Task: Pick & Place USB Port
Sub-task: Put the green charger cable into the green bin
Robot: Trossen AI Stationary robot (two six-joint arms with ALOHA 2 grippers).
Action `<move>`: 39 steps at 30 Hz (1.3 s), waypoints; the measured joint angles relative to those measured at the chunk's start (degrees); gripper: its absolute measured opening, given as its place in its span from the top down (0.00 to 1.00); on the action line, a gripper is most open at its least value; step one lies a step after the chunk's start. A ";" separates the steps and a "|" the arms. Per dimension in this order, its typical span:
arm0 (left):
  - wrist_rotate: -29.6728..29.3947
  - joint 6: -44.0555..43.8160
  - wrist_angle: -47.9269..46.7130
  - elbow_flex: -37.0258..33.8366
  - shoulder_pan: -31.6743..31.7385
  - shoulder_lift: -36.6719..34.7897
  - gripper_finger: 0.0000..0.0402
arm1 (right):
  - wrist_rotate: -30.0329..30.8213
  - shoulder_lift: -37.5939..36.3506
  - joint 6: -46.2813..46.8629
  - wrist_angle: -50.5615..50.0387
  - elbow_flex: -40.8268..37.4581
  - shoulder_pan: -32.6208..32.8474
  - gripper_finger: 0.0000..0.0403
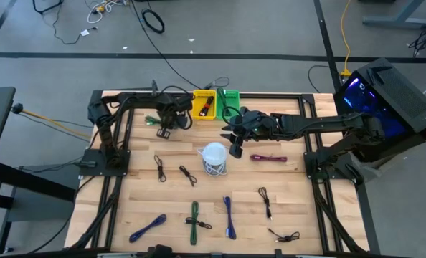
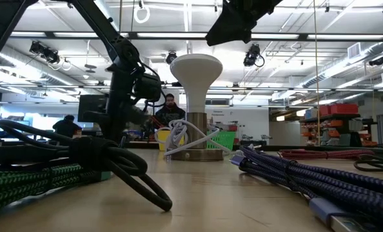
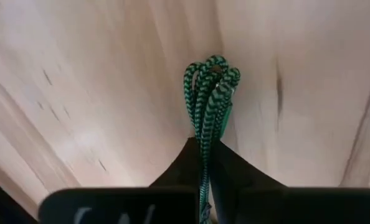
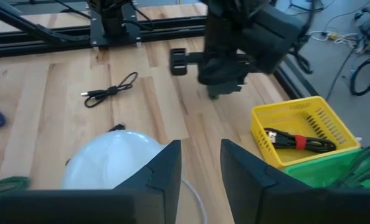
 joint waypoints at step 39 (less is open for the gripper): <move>46.67 -33.91 43.69 0.09 -11.32 -39.03 0.97 | -0.32 2.32 -4.54 23.80 -0.04 0.00 0.51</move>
